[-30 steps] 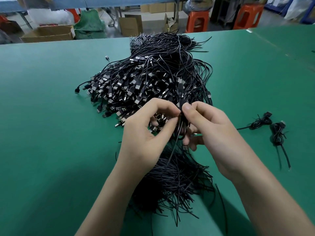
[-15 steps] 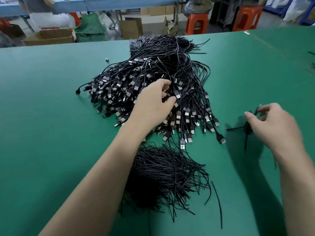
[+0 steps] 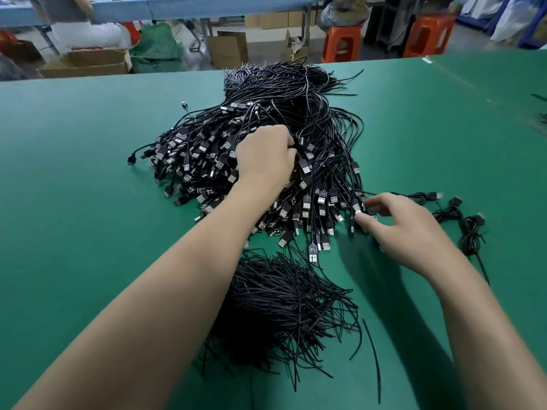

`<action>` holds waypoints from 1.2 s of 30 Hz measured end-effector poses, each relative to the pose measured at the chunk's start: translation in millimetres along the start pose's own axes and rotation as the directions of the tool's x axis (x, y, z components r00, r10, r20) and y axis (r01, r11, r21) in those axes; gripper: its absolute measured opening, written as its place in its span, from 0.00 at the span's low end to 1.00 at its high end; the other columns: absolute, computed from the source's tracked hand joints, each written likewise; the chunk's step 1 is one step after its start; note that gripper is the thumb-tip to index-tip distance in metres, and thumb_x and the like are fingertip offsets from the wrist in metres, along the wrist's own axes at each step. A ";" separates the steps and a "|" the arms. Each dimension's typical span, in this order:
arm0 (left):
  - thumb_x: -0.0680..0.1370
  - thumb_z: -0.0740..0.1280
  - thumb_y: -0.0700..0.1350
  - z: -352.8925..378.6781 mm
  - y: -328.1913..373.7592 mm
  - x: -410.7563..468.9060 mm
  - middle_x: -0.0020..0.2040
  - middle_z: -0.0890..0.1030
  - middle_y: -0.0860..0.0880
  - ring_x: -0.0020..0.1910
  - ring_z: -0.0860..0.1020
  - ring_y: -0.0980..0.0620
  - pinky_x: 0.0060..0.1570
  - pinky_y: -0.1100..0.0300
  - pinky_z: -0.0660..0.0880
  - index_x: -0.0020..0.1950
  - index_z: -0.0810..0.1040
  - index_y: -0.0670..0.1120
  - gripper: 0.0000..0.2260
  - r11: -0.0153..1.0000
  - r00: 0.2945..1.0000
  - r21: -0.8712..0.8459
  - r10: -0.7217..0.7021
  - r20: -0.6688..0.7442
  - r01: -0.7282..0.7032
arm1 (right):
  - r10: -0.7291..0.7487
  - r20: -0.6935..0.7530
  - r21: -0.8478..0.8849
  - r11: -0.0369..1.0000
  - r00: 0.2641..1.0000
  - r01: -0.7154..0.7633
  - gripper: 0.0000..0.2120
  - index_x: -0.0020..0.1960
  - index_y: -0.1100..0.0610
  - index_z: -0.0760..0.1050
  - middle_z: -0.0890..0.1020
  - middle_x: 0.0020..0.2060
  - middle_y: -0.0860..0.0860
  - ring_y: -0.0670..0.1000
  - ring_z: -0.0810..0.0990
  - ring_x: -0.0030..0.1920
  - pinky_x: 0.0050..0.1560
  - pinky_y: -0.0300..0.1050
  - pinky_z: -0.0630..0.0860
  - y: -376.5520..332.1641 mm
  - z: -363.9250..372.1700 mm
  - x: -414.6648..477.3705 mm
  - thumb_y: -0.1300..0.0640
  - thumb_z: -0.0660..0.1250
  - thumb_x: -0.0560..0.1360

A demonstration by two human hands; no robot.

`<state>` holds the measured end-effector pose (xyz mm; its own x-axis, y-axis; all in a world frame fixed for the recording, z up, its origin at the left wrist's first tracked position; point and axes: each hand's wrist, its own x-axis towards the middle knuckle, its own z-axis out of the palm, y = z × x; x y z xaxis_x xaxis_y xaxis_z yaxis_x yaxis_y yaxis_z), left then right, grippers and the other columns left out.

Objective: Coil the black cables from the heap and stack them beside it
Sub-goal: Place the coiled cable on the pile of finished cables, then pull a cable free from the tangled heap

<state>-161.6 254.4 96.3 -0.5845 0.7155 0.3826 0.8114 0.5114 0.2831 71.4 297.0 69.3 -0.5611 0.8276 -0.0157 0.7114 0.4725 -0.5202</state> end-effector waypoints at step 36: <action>0.82 0.69 0.43 -108.8 -27.9 -117.7 0.40 0.75 0.51 0.41 0.74 0.55 0.44 0.67 0.67 0.56 0.85 0.50 0.06 0.664 0.843 -0.531 0.487 -0.228 -0.527 | -0.615 0.413 0.907 0.343 0.672 -0.244 0.17 0.39 0.55 0.78 0.61 0.27 0.48 0.46 0.58 0.26 0.26 0.40 0.55 -88.1 -33.6 -63.7 0.51 0.58 0.82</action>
<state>-116.2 104.1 139.0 -0.0991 0.7437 0.6611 0.8428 -0.2904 0.4531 58.7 212.9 144.9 -0.9891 0.1405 -0.0438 -0.0027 -0.3153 -0.9490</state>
